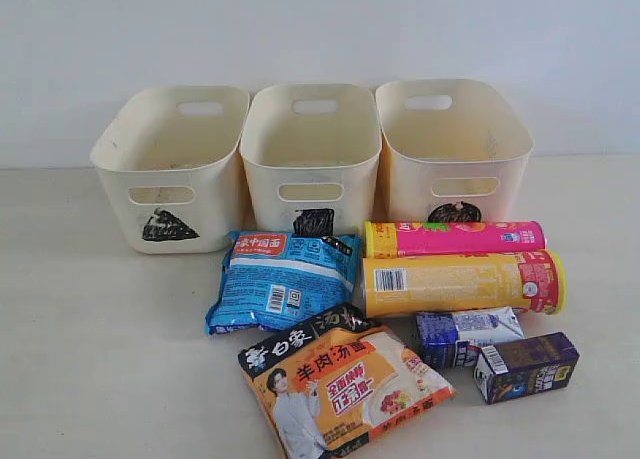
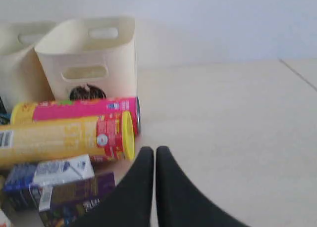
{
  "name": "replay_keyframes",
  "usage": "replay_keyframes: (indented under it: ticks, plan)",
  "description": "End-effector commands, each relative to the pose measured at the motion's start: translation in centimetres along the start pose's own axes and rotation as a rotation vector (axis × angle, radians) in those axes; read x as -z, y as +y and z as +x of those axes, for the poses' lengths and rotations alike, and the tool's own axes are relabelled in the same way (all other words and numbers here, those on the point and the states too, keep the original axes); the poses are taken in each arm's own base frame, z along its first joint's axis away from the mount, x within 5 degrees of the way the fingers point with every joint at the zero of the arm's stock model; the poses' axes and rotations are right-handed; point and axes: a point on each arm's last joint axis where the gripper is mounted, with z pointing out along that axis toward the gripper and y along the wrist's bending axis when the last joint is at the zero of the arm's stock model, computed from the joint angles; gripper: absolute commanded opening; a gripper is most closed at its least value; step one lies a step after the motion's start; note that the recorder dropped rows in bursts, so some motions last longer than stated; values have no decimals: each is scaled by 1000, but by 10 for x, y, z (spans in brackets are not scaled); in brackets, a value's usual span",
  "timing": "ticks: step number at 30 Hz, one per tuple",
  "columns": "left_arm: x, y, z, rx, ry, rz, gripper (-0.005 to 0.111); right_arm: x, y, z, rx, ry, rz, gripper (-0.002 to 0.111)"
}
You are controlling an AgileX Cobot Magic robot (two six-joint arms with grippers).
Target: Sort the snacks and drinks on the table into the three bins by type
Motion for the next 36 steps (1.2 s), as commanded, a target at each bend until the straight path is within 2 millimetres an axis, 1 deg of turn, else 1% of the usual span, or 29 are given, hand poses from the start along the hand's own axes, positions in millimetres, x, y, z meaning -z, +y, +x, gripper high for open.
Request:
replay_keyframes:
  ticks: [1,3,6,8,9,11,12,17,20,24,26,27,28,29,30,32,33,34,35,36]
  plan:
    - [0,0,0,14,-13,-3,4,3,3,-20,11,-222,-35,0]
    - [0,0,0,14,-13,-3,4,6,5,-31,5,-350,-56,0]
    - [0,0,0,14,-13,-3,4,13,7,-46,-58,-529,-103,0]
    - [0,0,0,14,-13,-3,4,18,9,-53,-147,-611,-149,0]
    - [0,0,0,14,-13,-3,4,19,9,-55,-225,-632,-182,0]
    - [0,0,0,14,-13,-3,4,19,9,-54,-369,-611,-226,0]
    - [0,0,0,14,-13,-3,4,19,9,-55,-403,-613,-239,0]
    - [0,0,0,14,-13,-3,4,25,10,-62,-400,-713,-279,0]
    - [0,0,0,14,-13,-3,4,29,12,-81,-398,-752,-293,0]
    - [0,0,0,14,-13,-3,4,27,16,-120,-393,-823,-324,0]
    - [0,0,0,14,-13,-3,4,22,18,-140,-367,-876,-329,0]
    - [0,0,0,14,-13,-3,4,18,19,-154,-334,-915,-326,0]
    - [0,0,0,14,-13,-3,4,13,20,-163,-313,-931,-321,0]
    - [0,0,0,14,-13,-3,4,5,21,-171,-300,-931,-314,0]
    - [0,0,0,14,-13,-3,4,-2,22,-183,-293,-943,-315,0]
    - [0,0,0,14,-13,-3,4,-19,23,-198,-292,-920,-308,0]
    - [0,0,0,14,-13,-3,4,-33,24,-203,-288,-890,-297,0]
    - [0,0,0,14,-13,-3,4,-42,25,-209,-288,-879,-294,0]
    - [0,0,0,14,-13,-3,4,-51,25,-212,-288,-859,-290,0]
    - [0,0,0,14,-13,-3,4,-65,26,-213,-289,-818,-279,0]
